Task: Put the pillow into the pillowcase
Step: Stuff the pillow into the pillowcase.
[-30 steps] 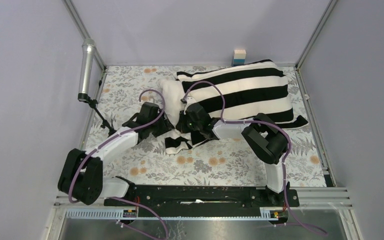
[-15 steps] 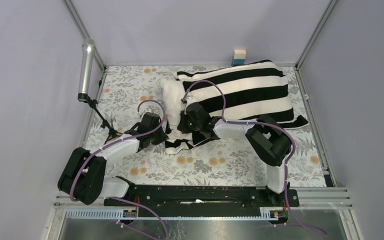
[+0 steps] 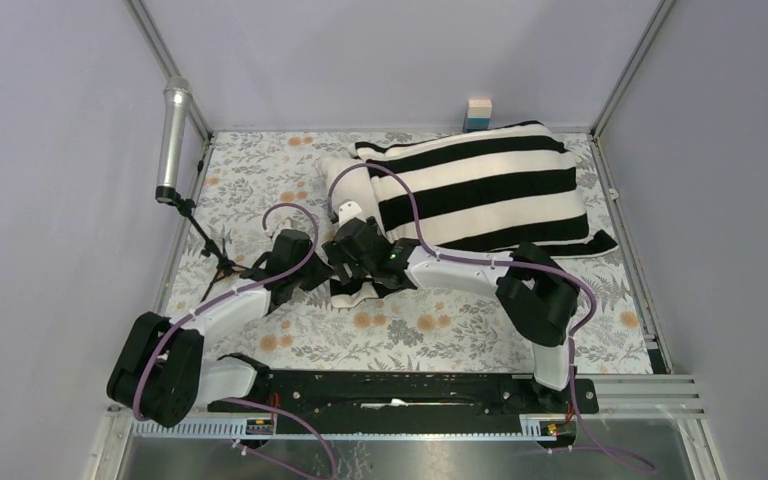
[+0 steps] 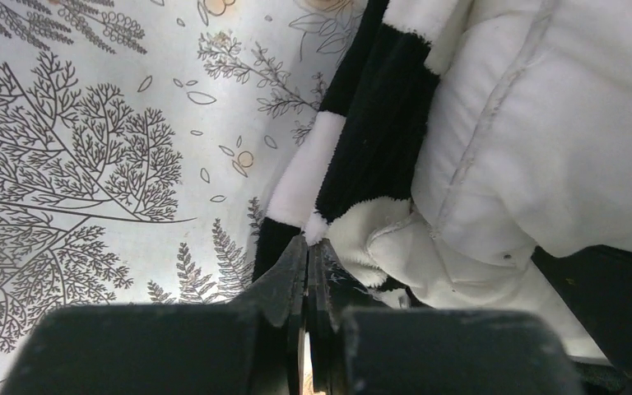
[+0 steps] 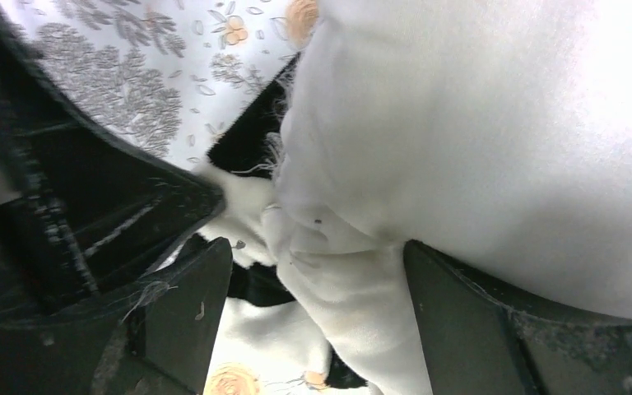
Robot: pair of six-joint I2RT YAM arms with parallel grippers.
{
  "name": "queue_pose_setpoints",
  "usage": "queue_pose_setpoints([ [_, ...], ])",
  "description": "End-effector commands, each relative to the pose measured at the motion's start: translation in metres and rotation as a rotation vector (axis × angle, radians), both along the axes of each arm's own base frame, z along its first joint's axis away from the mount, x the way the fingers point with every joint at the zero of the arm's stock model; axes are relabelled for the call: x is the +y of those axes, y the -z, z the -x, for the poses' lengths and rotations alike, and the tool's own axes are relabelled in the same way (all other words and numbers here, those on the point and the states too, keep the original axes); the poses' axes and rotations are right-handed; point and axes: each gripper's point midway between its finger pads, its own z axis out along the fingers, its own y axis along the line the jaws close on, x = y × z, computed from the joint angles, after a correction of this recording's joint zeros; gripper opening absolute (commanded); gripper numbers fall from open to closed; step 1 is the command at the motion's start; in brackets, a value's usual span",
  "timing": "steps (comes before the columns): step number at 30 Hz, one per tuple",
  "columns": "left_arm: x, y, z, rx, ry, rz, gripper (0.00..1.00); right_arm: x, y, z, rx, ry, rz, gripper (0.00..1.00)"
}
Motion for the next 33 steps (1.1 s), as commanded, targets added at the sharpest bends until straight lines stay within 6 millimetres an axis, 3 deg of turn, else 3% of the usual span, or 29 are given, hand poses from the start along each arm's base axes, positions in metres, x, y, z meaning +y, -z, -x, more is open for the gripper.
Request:
queue_pose_setpoints([
  [1,0.007,-0.013,-0.004,-0.035,-0.040,0.026,0.00,-0.054,0.024,-0.021,-0.094,0.099,0.337,0.84],
  [5,0.005,-0.026,-0.008,-0.065,-0.039,0.053,0.00,-0.074,0.060,-0.020,-0.070,0.116,0.499,0.83],
  [6,0.005,-0.028,-0.008,-0.069,-0.035,0.056,0.00,-0.076,0.065,-0.023,-0.071,0.124,0.527,0.77],
  [7,0.005,-0.029,-0.008,-0.069,-0.034,0.055,0.00,-0.080,0.071,-0.026,-0.059,0.135,0.555,0.68],
  [9,0.007,-0.030,-0.007,-0.073,-0.037,0.049,0.00,-0.091,0.081,-0.034,-0.011,0.191,0.564,0.26],
  [10,0.008,-0.029,-0.006,-0.071,-0.036,0.044,0.00,-0.096,0.083,-0.038,0.024,0.214,0.537,0.14],
  [12,0.009,-0.026,-0.004,-0.062,-0.035,0.039,0.00,-0.101,0.084,-0.042,0.108,0.256,0.412,0.01],
  [16,0.010,-0.014,0.000,-0.036,-0.026,0.022,0.00,-0.071,0.067,-0.031,0.417,0.180,-0.213,0.00],
  [20,0.010,-0.008,-0.001,-0.019,-0.005,-0.002,0.00,-0.070,0.033,-0.034,0.531,0.184,-0.657,0.00],
  [25,0.005,-0.009,-0.007,-0.015,0.038,-0.025,0.00,-0.067,-0.002,-0.033,0.482,0.158,-0.831,0.00],
  [30,-0.008,-0.029,-0.018,-0.038,0.100,-0.021,0.00,-0.065,0.001,-0.032,0.510,0.172,-0.861,0.00],
  [33,-0.008,-0.031,-0.020,-0.033,0.103,-0.042,0.00,-0.075,0.012,-0.035,0.499,0.253,-0.850,0.00],
])
